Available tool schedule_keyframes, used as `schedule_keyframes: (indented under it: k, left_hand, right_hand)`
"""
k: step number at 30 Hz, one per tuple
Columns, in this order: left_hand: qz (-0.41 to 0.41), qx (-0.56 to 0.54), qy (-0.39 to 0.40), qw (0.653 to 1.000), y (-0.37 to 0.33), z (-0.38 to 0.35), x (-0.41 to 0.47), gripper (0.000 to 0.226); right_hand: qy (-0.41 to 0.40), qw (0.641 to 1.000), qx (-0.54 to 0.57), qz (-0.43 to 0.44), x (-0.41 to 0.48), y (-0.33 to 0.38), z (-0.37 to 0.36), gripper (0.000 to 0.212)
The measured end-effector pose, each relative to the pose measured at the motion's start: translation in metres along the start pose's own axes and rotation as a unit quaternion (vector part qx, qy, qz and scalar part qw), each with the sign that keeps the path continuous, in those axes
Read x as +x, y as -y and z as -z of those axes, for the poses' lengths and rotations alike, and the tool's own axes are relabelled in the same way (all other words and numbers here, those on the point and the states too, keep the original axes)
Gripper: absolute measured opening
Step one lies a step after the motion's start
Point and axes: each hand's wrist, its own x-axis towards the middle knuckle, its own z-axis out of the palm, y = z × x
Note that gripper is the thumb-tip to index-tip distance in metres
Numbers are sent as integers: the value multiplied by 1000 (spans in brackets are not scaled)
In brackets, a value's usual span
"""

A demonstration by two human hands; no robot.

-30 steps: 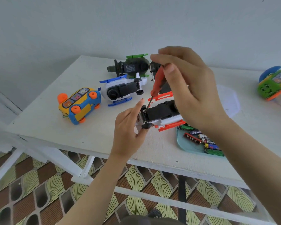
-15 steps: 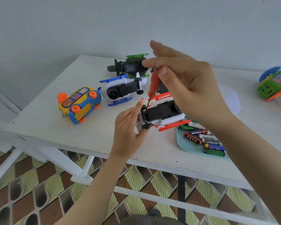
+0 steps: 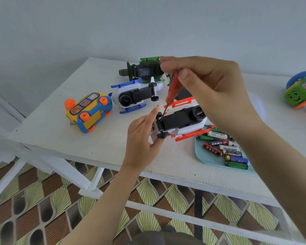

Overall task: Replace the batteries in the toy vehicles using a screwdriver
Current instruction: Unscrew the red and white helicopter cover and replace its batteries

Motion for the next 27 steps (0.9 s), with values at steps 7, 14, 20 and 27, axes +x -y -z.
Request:
schedule_keyframes:
  k: [7, 14, 20, 27]
  left_hand:
    - [4, -1, -2, 1000, 1, -1, 0, 66]
    - [4, -1, 2, 1000, 2, -1, 0, 67]
    - [1, -3, 0, 1000, 3, -1, 0, 67]
    - [-2, -2, 0, 1000, 3, -1, 0, 67]
  right_hand:
    - [-53, 998, 26, -13, 3, 0, -4, 15]
    - [2, 999, 42, -9, 1, 1, -2, 27]
    - [-67, 996, -59, 25, 0, 1, -7, 14]
    - [19, 999, -38, 20, 2, 0, 2, 28]
